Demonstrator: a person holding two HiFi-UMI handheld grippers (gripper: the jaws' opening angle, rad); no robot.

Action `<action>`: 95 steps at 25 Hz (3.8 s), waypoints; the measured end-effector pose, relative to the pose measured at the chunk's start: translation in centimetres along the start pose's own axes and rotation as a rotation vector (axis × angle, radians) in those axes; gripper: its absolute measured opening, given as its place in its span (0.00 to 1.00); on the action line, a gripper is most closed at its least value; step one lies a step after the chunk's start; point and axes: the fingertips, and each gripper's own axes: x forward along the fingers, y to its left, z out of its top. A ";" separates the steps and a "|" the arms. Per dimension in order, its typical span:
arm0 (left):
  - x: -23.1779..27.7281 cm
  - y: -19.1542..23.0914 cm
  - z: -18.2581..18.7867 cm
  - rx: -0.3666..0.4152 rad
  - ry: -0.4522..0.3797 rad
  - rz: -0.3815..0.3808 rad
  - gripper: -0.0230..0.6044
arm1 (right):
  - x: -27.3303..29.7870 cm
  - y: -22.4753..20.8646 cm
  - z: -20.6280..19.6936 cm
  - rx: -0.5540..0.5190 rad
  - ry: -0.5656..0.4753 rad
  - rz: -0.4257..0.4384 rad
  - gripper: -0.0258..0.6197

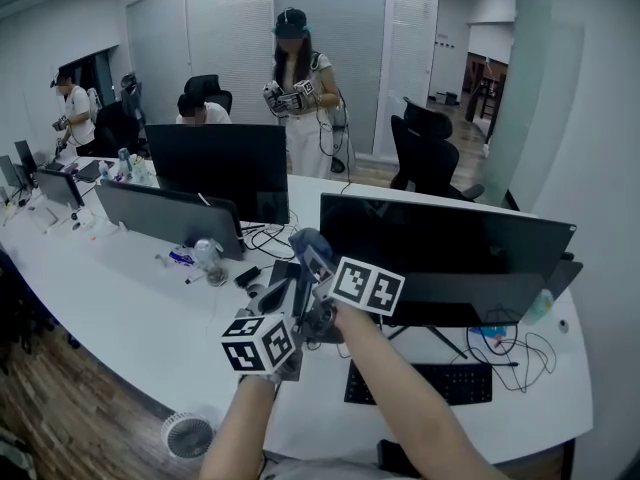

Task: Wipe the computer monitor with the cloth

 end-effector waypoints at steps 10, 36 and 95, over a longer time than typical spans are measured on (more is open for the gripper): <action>-0.1 0.6 0.4 -0.008 -0.008 0.014 0.05 | 0.1 1.2 1.9 -0.016 -0.069 -0.011 0.24; -0.3 1.3 0.9 -0.023 -0.024 0.014 0.05 | 0.0 5.3 7.0 -0.111 -0.213 0.061 0.24; -7.3 -17.6 -2.8 0.377 -0.363 -0.262 0.05 | -27.2 2.1 2.1 -0.863 -0.424 -0.113 0.21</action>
